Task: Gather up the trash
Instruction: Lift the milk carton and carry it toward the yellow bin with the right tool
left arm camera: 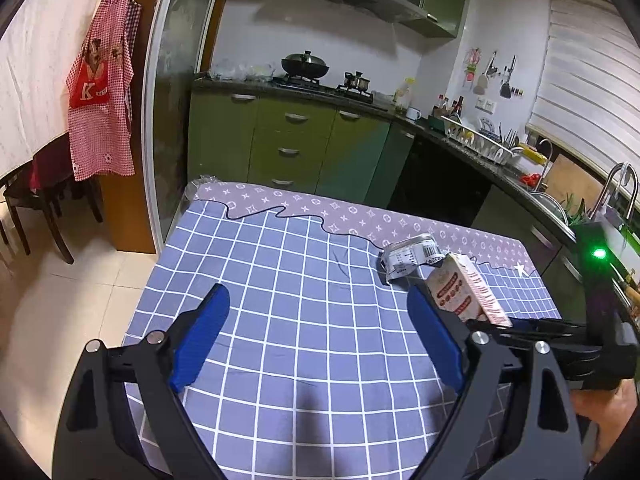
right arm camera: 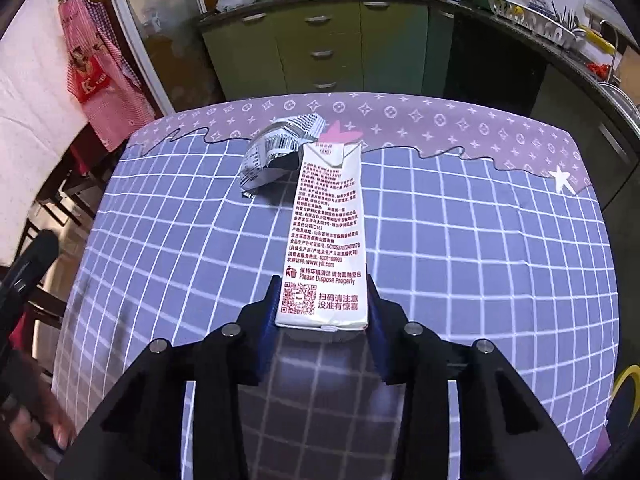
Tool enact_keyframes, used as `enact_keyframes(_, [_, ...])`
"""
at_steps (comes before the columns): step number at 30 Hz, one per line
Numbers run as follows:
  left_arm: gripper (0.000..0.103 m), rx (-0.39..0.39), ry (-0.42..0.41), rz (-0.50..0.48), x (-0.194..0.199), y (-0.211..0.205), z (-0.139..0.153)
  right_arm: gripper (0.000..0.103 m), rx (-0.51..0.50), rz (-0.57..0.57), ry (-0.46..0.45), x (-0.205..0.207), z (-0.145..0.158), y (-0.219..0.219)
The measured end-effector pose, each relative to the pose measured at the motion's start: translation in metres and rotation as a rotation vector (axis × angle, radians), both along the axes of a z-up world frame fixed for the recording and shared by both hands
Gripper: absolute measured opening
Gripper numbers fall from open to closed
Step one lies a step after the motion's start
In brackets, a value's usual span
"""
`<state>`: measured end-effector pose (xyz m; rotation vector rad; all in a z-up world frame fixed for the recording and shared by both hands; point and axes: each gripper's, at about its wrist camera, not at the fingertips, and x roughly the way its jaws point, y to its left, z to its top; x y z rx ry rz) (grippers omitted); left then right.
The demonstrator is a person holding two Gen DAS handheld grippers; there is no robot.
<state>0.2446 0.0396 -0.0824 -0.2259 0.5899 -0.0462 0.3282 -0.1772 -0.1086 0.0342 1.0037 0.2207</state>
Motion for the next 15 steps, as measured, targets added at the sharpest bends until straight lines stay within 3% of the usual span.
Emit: enact_keyframes(15, [0.086,0.011,0.03,-0.053,0.004,-0.012,-0.009,0.038,0.252,0.004,0.052,-0.11,0.031,-0.125])
